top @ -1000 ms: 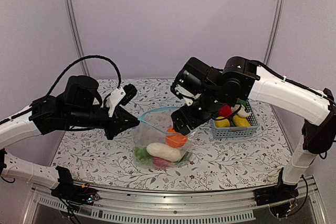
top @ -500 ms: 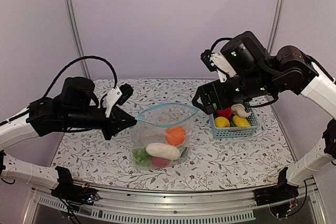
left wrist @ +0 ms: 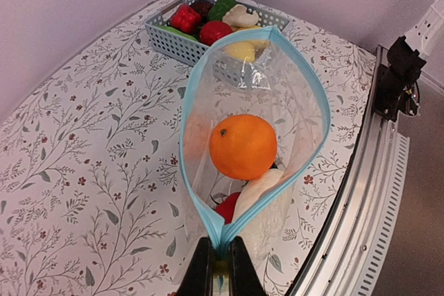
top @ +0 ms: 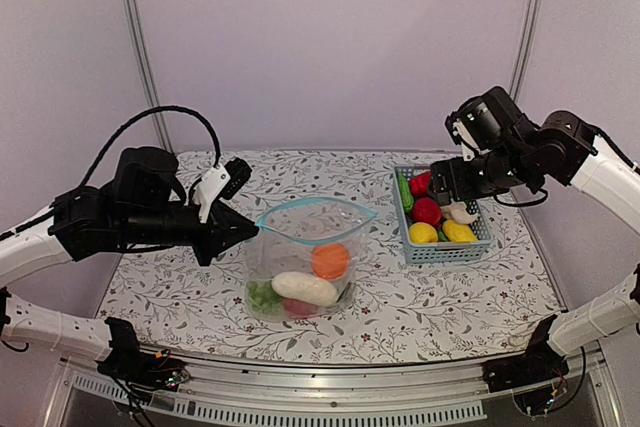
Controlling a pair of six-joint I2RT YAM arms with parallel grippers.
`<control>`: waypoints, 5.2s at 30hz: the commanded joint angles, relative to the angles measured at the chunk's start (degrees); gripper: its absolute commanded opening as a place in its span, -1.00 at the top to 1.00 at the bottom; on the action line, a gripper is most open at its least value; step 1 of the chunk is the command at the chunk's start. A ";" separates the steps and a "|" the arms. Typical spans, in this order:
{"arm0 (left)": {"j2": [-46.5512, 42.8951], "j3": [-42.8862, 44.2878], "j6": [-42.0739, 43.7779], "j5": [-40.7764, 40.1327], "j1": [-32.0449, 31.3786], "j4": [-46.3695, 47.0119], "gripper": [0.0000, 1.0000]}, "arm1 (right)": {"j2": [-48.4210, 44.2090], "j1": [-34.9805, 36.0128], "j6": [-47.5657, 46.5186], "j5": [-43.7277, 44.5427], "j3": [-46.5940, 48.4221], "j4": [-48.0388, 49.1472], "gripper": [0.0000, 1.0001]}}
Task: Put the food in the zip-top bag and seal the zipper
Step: Pick up the fake fruit from the bin, then place the fake fruit in the zipper food storage bag.
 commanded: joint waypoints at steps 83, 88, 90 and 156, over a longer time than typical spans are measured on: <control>0.10 -0.68 -0.58 -0.50 0.48 1.48 1.00 | -1.38 -13.66 1.87 -23.05 -16.26 22.96 -0.21; 0.22 -0.61 -0.51 -0.58 0.48 1.39 1.00 | -3.72 -5.83 2.53 -24.41 -11.58 22.14 -0.21; 0.11 -0.62 -0.50 -0.58 0.48 1.39 1.00 | -3.66 -1.95 2.40 -23.89 -9.27 21.73 -0.21; -0.20 -0.53 -0.54 -0.58 0.48 1.27 1.00 | 38.60 20.85 2.24 -17.50 22.01 19.49 -0.28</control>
